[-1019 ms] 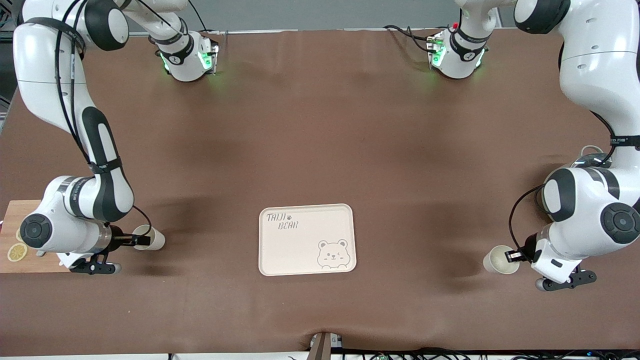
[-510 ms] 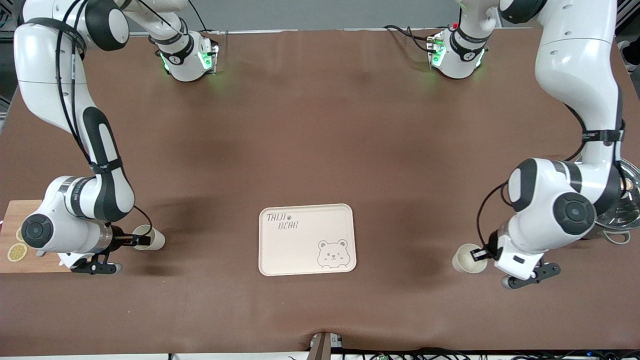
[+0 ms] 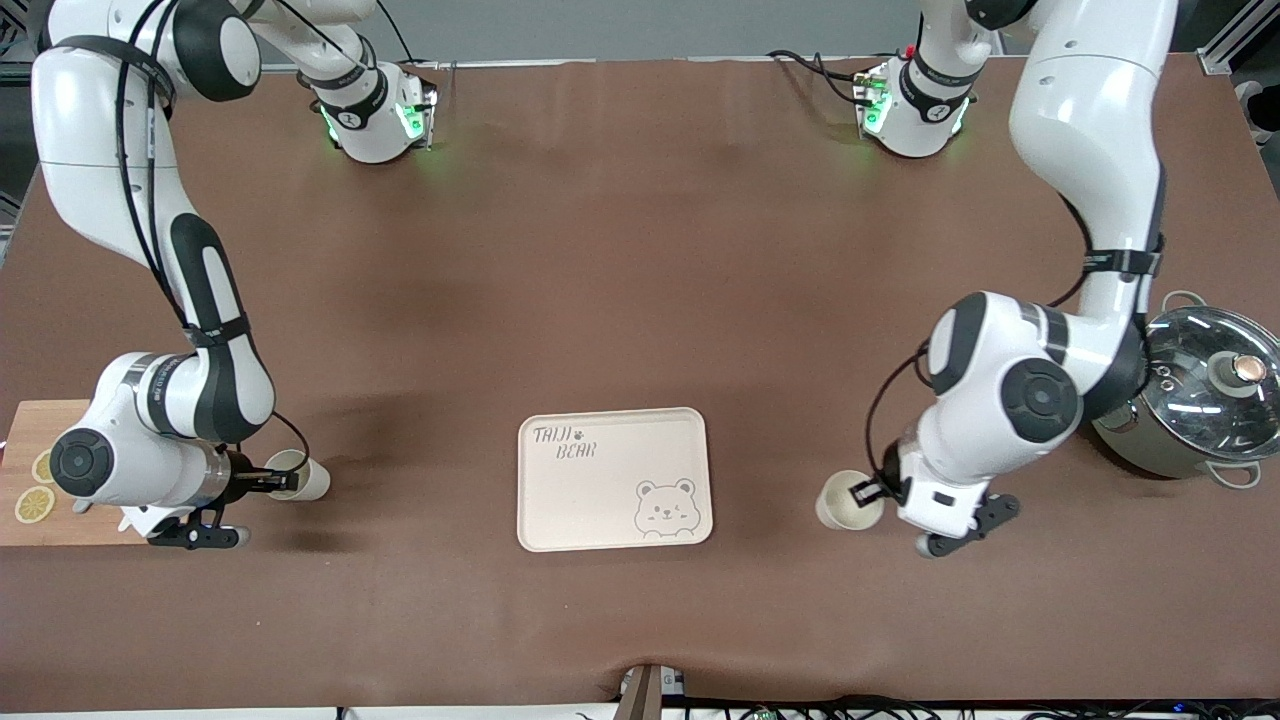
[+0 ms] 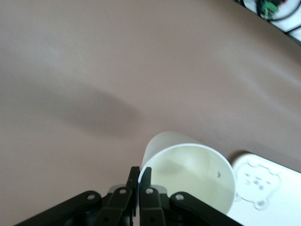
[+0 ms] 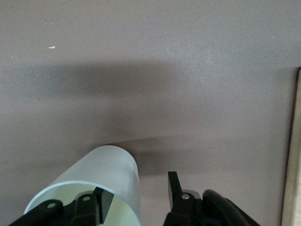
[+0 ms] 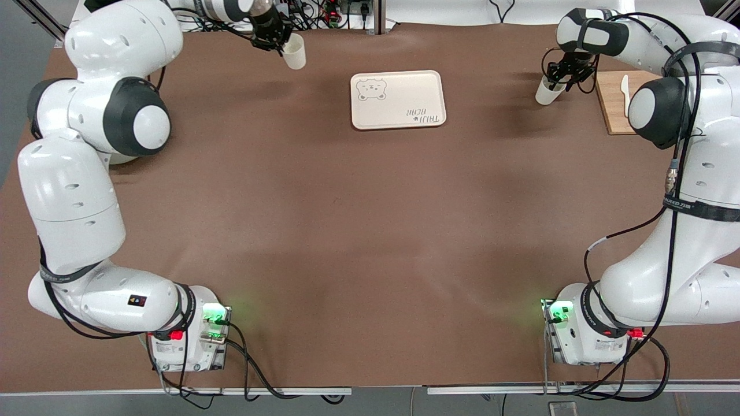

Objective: Place white IKEA cup upright on tray with both arms
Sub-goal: 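Carry the cup with the left gripper onto the bear tray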

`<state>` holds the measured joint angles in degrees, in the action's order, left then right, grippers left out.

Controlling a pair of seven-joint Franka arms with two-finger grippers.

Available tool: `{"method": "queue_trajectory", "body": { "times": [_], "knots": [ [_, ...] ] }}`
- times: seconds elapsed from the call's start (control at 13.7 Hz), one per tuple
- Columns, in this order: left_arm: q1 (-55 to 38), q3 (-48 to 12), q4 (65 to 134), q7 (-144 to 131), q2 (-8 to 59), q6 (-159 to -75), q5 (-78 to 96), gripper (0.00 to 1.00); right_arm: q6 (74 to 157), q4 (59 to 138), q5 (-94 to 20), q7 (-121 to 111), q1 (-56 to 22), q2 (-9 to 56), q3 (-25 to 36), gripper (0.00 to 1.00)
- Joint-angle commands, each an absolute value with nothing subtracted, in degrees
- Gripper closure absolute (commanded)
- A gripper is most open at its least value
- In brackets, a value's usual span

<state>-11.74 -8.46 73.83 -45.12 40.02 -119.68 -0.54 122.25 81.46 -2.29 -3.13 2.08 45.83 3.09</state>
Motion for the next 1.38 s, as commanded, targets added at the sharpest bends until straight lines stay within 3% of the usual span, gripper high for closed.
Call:
{"method": "queue_trajectory", "body": {
  "times": [0.0, 0.44, 0.95, 1.31],
  "knots": [
    [-15.0, -8.0, 74.5, -50.8, 39.1, -118.9, 2.1, 1.00, 121.9, 80.9, -2.7, -3.0, 1.9, 46.1, 3.2, 0.65],
    [-21.4, -7.7, 74.2, -61.3, 40.5, -121.7, 3.0, 1.00, 121.9, 80.7, -2.7, -3.0, 2.0, 46.1, 3.1, 1.00],
    [-27.1, -6.1, 72.2, -65.0, 44.5, -125.6, 2.7, 1.00, 121.6, 80.2, -2.8, -2.9, 1.5, 45.4, 3.0, 1.00],
    [-34.8, 1.0, 68.9, -65.3, 49.2, -128.1, 2.7, 1.00, 110.4, 74.3, -4.1, -2.3, 0.1, 44.4, 1.2, 1.00]
  ]
}}
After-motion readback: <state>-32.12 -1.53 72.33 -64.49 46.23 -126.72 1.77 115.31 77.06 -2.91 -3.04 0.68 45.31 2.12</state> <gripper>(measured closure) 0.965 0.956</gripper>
